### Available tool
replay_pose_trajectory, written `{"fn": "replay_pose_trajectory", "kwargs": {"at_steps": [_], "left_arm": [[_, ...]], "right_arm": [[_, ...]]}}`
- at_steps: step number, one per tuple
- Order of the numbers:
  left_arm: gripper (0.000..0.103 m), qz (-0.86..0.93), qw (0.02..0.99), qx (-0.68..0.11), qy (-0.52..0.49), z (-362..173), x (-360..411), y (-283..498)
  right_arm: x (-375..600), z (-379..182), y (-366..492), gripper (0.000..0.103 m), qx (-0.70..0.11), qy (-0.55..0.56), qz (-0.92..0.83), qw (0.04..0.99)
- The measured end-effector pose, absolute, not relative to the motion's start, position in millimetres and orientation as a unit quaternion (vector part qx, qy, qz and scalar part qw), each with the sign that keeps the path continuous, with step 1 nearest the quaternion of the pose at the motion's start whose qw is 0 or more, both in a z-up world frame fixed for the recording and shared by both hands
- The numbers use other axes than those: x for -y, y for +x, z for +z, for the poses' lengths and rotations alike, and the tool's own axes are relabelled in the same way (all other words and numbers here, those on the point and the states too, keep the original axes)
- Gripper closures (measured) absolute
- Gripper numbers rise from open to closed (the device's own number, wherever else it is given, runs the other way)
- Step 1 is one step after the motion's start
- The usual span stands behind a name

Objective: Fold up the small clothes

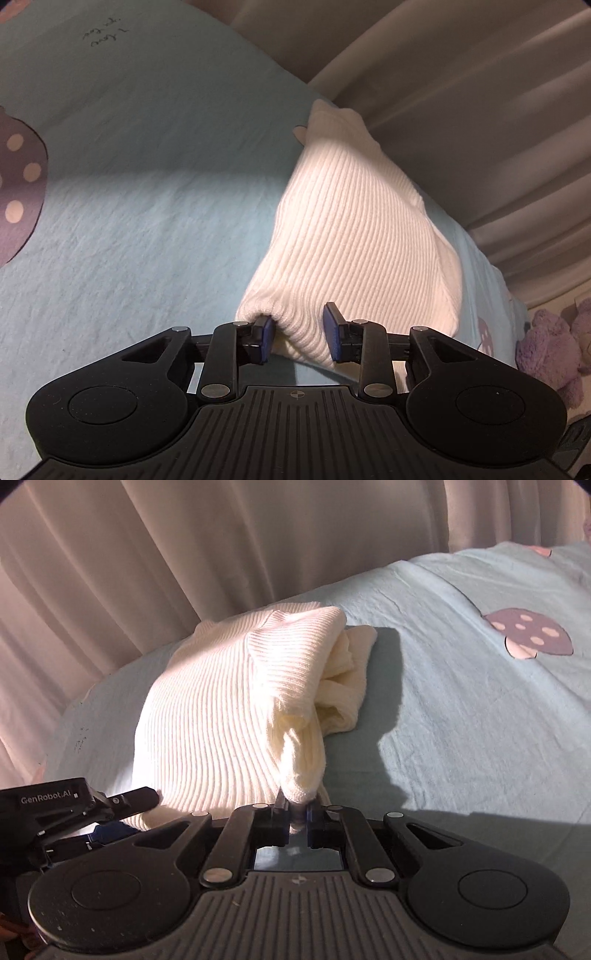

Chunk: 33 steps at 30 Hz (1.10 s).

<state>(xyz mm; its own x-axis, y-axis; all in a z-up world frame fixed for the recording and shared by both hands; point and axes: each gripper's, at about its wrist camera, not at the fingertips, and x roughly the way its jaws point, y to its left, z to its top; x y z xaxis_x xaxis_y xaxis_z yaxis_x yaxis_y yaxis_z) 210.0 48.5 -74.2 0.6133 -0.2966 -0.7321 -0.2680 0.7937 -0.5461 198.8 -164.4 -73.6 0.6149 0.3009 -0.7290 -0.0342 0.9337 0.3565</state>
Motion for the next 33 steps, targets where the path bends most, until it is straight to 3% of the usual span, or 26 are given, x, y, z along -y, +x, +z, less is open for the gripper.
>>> {"fn": "replay_pose_trajectory", "kwargs": {"at_steps": [1, 2, 3, 5, 6, 8, 10, 14, 18, 33], "left_arm": [[0.07, -0.009, 0.838, -0.441, -0.321, -74, -50, 211], [0.07, -0.008, 0.837, -0.444, -0.321, -74, -51, 211], [0.07, -0.003, 0.832, -0.45, -0.324, -73, -56, 208], [0.068, 0.009, 0.827, -0.464, -0.318, -69, -62, 201], [0.047, 0.026, 0.828, -0.475, -0.296, -66, -64, 198], [0.026, 0.081, 0.853, -0.47, -0.214, -59, -62, 186], [0.025, 0.114, 0.861, -0.473, -0.146, -55, -58, 177], [0.007, 0.083, 0.866, -0.48, -0.112, -45, -45, 173], [0.002, 0.09, 0.879, -0.467, -0.044, -33, -17, 179], [0.001, 0.084, 0.886, -0.457, -0.012, -4, 4, 182]], "right_arm": [[162, -72, 196, 0.095, -0.427, 0.142, 0.09, 0.889], [162, -69, 193, 0.077, -0.423, 0.12, 0.079, 0.895], [160, -68, 193, 0.07, -0.418, 0.096, 0.054, 0.902], [171, -68, 187, 0.066, -0.417, 0.092, 0.025, 0.904], [176, -67, 185, 0.066, -0.423, 0.097, 0.014, 0.901], [184, -65, 185, 0.066, -0.414, 0.075, 0.006, 0.907], [184, -60, 180, 0.062, -0.412, 0.051, 0.002, 0.91], [173, -56, 176, 0.025, -0.451, 0.053, 0.039, 0.89], [148, -48, 172, 0.006, -0.463, 0.003, 0.065, 0.884], [135, -19, 186, 0.004, -0.496, 0.022, 0.068, 0.865]]}}
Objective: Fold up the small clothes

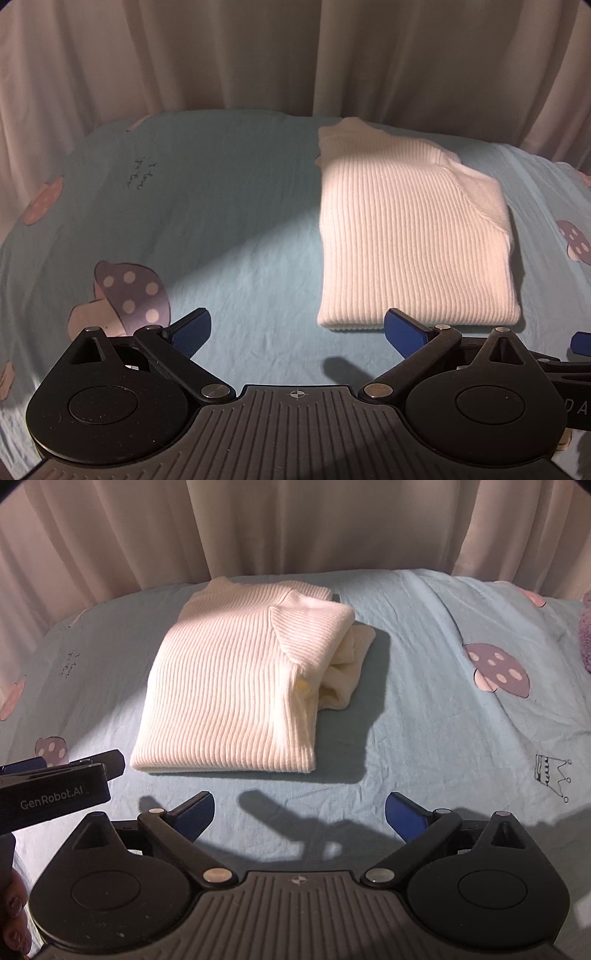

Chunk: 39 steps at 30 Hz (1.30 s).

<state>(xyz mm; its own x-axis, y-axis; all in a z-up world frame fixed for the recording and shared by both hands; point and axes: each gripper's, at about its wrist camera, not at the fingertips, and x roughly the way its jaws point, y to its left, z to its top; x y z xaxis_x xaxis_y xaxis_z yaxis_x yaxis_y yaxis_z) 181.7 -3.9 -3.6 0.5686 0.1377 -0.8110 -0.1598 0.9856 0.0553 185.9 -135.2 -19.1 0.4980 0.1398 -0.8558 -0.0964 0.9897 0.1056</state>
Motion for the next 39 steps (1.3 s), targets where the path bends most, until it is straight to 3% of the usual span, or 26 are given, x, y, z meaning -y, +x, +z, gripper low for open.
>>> {"fn": "replay_pose_trajectory", "kwargs": {"at_steps": [39], "left_arm": [[0.0, 0.092, 0.87, -0.485, 0.004, -10, 13, 194]], "right_arm": [[129, -21, 200, 0.004, -0.515, -0.012, 0.037, 0.856]]}}
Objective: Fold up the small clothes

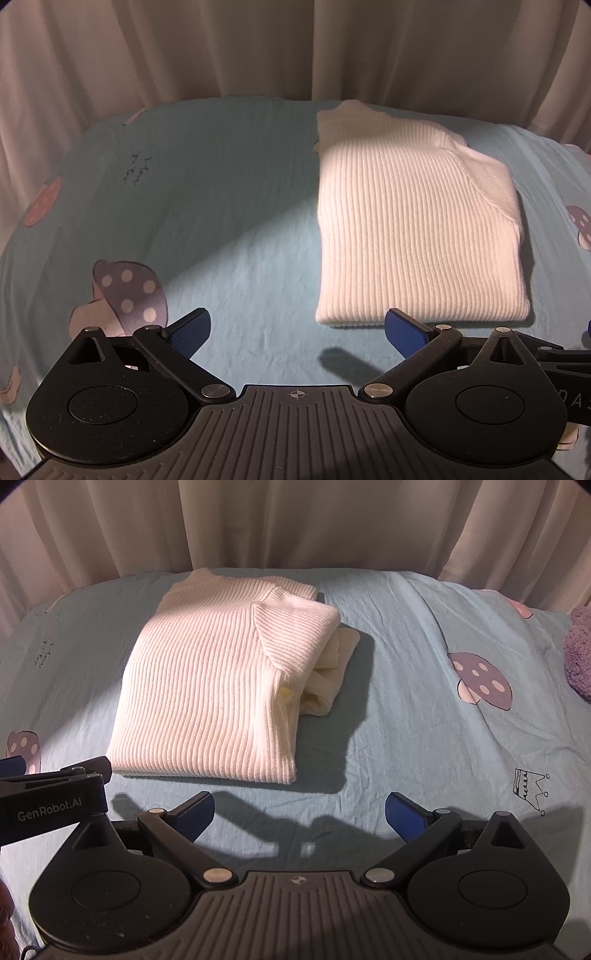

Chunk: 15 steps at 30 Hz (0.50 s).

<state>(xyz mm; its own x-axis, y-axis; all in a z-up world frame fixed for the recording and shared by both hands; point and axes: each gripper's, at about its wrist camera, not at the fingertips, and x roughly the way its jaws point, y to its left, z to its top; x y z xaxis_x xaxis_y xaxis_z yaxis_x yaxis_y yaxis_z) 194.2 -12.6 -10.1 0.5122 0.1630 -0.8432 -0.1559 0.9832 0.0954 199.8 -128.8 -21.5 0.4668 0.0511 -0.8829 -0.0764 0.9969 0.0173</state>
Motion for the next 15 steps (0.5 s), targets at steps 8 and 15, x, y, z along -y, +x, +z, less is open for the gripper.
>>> {"fn": "replay_pose_trajectory", "kwargs": {"at_steps": [8, 15], "left_arm": [[0.0, 0.087, 0.869, -0.487, 0.002, -10.1, 12.8, 194.9], [0.0, 0.085, 0.868, -0.489, -0.001, -10.0, 13.4, 195.2]], "right_arm": [[129.7, -19.8, 200.0, 0.004, -0.514, -0.017, 0.036, 0.857], [130.1, -18.1, 199.8, 0.004, -0.512, -0.018, 0.035, 0.858]]}}
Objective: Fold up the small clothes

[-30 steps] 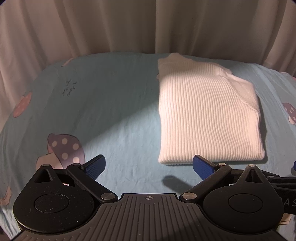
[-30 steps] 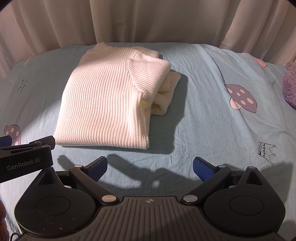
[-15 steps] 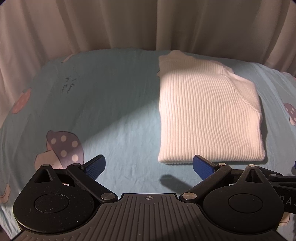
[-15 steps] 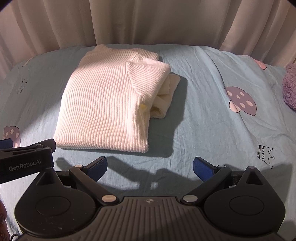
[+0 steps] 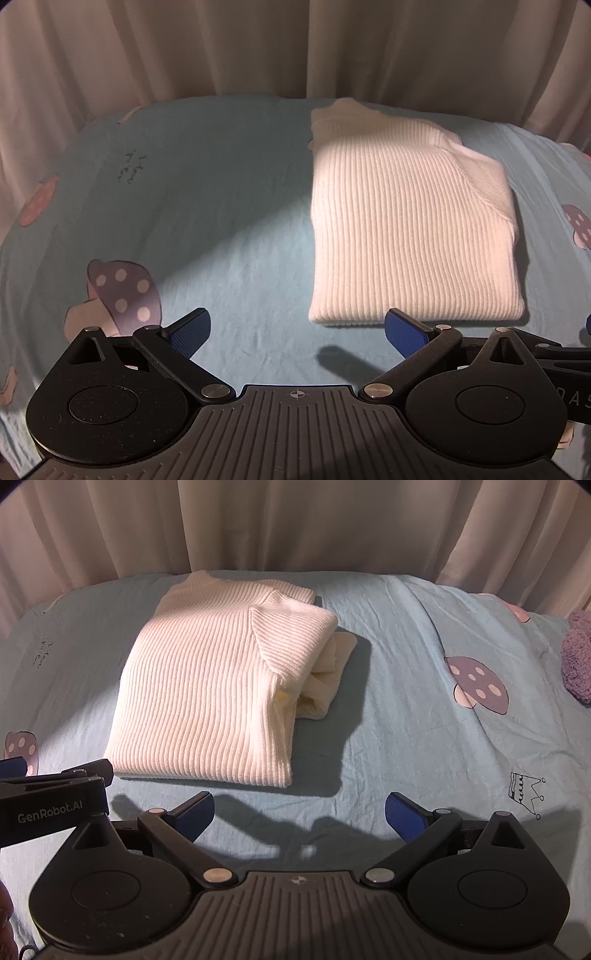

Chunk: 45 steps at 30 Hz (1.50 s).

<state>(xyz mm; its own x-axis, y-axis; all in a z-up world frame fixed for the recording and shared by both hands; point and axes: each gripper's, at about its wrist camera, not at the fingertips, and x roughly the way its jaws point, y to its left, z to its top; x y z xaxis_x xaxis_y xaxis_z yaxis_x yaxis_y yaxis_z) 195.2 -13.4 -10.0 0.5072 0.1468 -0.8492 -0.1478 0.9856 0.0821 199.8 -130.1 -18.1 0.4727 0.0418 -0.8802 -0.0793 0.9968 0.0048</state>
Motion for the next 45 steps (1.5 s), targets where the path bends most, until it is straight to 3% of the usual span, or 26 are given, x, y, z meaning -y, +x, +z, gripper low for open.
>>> {"fn": "replay_pose_trajectory", "kwargs": {"at_steps": [45], "left_arm": [[0.0, 0.076, 0.871, -0.485, 0.01, -7.5, 19.1, 194.7]], "right_arm": [[132.9, -11.4, 200.0, 0.004, -0.499, -0.022, 0.023, 0.866]]}}
